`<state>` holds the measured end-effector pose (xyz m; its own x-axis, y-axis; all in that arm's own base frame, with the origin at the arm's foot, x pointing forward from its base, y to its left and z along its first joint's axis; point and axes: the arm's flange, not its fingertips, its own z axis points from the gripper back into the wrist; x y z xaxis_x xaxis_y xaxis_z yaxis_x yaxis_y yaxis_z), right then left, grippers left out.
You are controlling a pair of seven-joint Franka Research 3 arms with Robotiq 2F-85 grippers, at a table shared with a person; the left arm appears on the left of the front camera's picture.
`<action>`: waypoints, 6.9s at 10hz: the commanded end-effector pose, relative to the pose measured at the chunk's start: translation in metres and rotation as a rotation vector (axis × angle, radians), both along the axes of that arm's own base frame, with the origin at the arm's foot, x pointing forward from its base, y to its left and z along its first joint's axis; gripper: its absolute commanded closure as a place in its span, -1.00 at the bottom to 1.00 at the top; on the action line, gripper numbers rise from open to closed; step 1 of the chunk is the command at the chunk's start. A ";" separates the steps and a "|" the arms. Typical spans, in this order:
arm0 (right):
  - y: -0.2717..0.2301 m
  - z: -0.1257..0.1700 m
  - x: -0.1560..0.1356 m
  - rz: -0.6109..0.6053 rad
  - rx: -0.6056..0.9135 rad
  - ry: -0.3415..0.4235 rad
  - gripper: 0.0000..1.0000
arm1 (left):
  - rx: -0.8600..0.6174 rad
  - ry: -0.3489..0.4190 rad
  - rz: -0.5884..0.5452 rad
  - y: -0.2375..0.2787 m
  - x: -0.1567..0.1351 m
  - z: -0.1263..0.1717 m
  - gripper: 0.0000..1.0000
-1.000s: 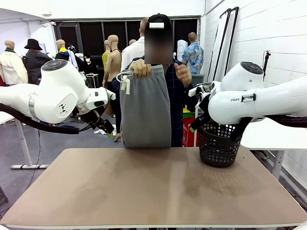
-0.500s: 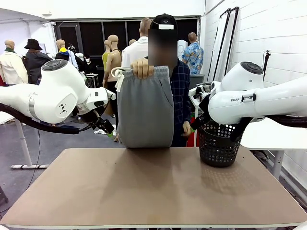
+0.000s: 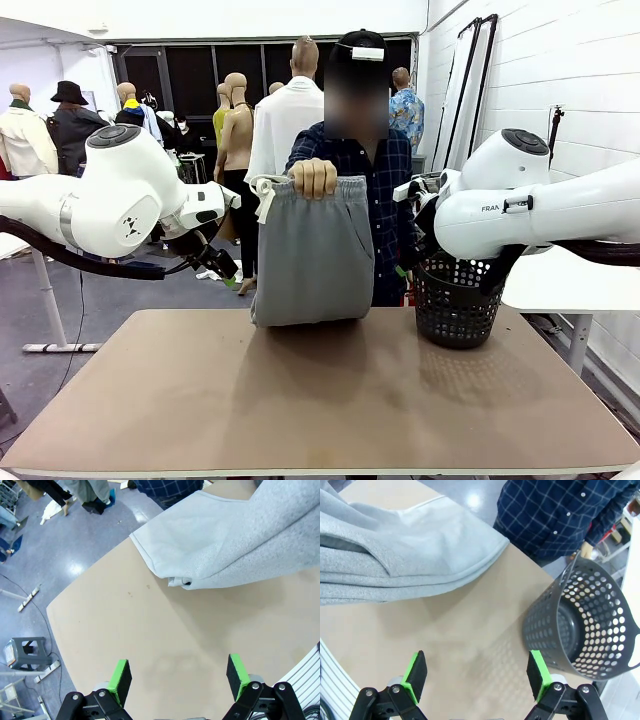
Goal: Fold the training pants.
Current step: Grab both ends of the Training pants handed by a person.
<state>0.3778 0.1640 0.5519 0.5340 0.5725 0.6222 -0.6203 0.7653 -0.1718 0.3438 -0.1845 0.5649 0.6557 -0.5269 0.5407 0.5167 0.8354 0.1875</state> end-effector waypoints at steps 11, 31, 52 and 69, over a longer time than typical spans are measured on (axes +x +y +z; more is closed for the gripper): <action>-0.009 0.006 0.006 0.252 -0.051 -0.064 -1.00 | 0.130 -0.027 -0.273 0.005 0.000 0.008 -1.00; -0.007 -0.015 0.038 0.788 -0.022 -0.208 -1.00 | 0.059 -0.230 -0.941 0.043 0.011 -0.019 -1.00; 0.002 -0.023 0.040 0.975 0.326 -0.387 -1.00 | -0.281 -0.439 -1.076 -0.002 0.045 -0.045 -1.00; 0.011 -0.022 0.038 0.983 0.562 -0.487 -1.00 | -0.576 -0.532 -1.032 -0.027 0.050 -0.011 -1.00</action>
<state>0.4135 0.1710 0.5350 -0.3105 0.2261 0.9233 -0.9441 0.0396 -0.3271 0.3867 -0.2059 0.5532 -0.2771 -0.2913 0.9156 0.9390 0.1198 0.3223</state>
